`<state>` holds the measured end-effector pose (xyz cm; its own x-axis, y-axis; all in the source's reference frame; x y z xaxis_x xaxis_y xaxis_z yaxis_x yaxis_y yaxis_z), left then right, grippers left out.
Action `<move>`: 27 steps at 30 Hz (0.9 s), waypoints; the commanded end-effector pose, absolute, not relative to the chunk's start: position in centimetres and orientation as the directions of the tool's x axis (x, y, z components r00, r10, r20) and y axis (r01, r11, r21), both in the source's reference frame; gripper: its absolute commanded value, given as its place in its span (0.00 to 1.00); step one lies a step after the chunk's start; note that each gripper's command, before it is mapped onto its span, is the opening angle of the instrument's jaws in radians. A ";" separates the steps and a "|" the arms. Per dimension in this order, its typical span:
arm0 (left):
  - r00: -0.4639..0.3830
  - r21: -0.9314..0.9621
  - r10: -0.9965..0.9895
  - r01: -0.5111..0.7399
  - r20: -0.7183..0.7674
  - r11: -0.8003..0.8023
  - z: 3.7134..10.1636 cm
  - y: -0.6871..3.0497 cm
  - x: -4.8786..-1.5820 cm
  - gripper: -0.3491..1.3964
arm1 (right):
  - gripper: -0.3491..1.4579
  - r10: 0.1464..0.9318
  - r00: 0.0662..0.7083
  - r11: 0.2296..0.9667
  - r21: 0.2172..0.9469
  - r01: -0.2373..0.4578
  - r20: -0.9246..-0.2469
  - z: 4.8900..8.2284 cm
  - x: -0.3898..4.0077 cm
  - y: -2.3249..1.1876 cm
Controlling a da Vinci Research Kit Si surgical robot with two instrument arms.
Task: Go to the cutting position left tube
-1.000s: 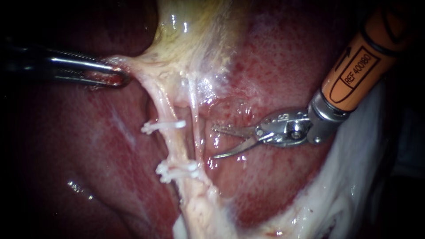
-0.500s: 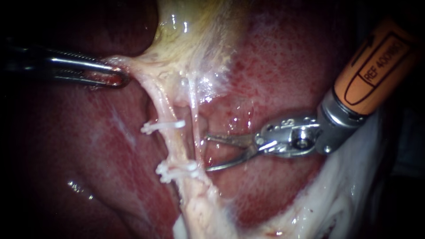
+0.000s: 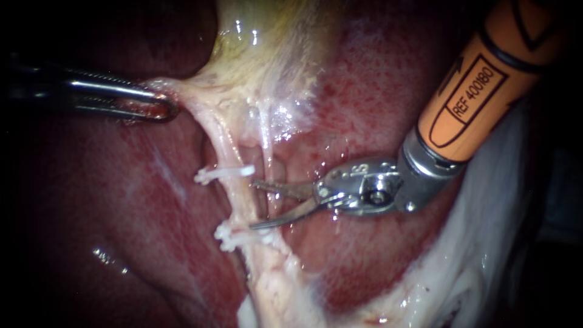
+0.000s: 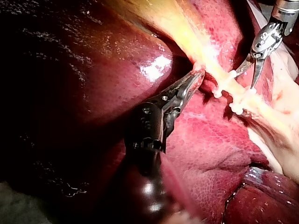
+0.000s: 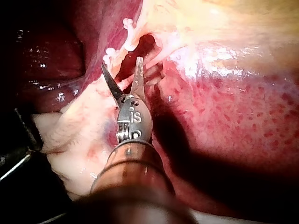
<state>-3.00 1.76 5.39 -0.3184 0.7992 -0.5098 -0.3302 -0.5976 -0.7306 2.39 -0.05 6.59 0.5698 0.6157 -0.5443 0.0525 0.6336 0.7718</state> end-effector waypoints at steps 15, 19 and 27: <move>-0.319 -0.731 0.799 -0.329 -0.510 -0.598 5.40 1.75 -3.02 0.00 | 0.98 0.595 0.568 0.619 0.775 0.128 -0.569 6.67 2.63 -0.08; -0.319 -0.731 0.799 -0.329 -0.510 -0.598 5.40 1.75 -3.02 0.00 | 0.98 0.602 0.556 0.610 0.780 0.143 -0.573 6.62 2.78 -0.09; -0.319 -0.731 0.799 -0.329 -0.510 -0.598 5.40 1.75 -3.02 0.00 | 0.97 0.620 0.538 0.602 0.786 0.141 -0.572 6.60 3.01 -0.08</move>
<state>-3.02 1.75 5.40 -0.3191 0.7987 -0.5101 -0.3292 -0.5982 -0.7307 3.04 -0.07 6.60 0.5347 0.6217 -0.5723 0.1427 0.6011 0.7863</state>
